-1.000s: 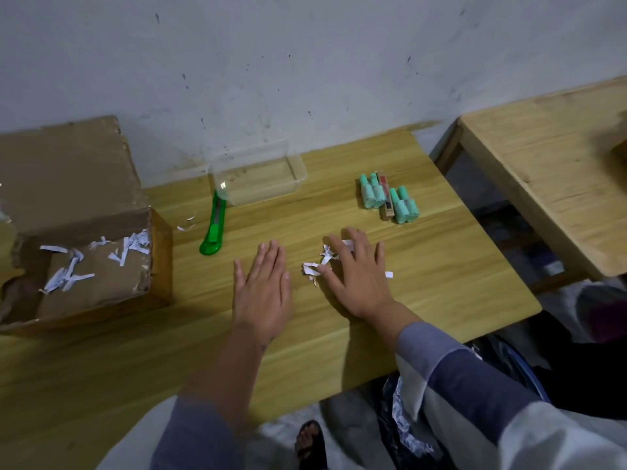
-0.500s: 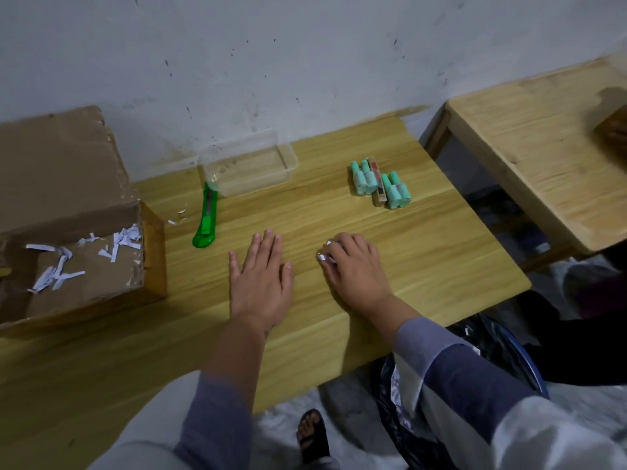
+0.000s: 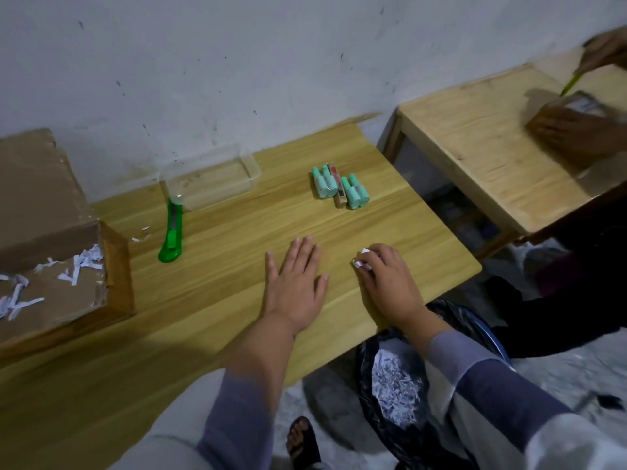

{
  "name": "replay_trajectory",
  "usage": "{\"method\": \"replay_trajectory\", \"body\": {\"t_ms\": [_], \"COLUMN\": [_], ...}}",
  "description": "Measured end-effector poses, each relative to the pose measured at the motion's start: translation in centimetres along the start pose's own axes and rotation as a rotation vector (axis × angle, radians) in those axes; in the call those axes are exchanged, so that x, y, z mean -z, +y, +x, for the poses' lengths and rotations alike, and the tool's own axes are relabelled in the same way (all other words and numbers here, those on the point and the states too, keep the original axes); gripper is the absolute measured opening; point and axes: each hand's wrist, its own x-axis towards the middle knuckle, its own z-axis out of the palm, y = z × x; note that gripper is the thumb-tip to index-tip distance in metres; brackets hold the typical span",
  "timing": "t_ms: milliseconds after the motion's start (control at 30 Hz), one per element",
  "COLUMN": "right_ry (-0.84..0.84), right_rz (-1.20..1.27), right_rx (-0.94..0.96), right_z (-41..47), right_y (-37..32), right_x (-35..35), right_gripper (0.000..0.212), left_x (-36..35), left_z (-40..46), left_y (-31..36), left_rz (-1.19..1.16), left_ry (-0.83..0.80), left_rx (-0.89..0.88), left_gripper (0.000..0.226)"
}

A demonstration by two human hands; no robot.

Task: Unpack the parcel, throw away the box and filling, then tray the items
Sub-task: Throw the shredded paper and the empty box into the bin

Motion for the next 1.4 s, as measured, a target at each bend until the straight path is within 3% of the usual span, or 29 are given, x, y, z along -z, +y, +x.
{"method": "replay_trajectory", "body": {"t_ms": [200,300,367,600,667,767,867,1133,1233,1400], "right_ry": [0.029,0.001,0.038,0.111,0.021,-0.267,-0.279,-0.172,-0.141,-0.094], "right_rz": [-0.073,-0.177,-0.226,-0.121,-0.066,-0.02,0.035,0.128,0.158,0.234], "right_rx": [-0.103,-0.21,-0.283,-0.461,-0.534,-0.705,-0.785,-0.786,-0.768,-0.685], "right_z": [-2.7,-5.6,-7.6,-11.7,-12.9,-14.5,-15.1,-14.7,-13.9,-12.1], "right_y": [4.0,5.7,6.7,9.0,9.7,10.8,11.3,11.1,10.5,7.7], "right_x": [1.8,2.6,3.4,4.4,3.7,3.1,3.3,4.1,5.2,8.0], "right_gripper": [0.013,0.027,0.021,0.018,0.024,0.036,0.035,0.024,0.026,0.026], "left_x": [-1.7,-2.1,-2.3,-2.5,-2.5,-2.6,-2.7,-2.7,-2.4,0.2], "left_z": [1.4,1.5,1.5,1.3,1.3,1.5,1.5,1.4,1.9,0.3], "left_y": [5.2,5.2,5.2,5.4,5.3,5.3,5.3,5.2,5.2,5.3], "left_rz": [0.063,0.072,0.07,0.043,0.051,0.043,0.05,0.056,0.056,-0.111], "left_ry": [-0.037,-0.002,0.018,0.053,0.057,0.065,0.063,0.055,-0.029,-0.094], "left_rx": [-0.08,-0.07,-0.069,-0.071,-0.077,-0.081,-0.073,-0.082,-0.084,-0.033], "left_gripper": [0.06,0.061,0.061,0.061,0.061,0.061,0.061,0.061,0.061,0.054]}}
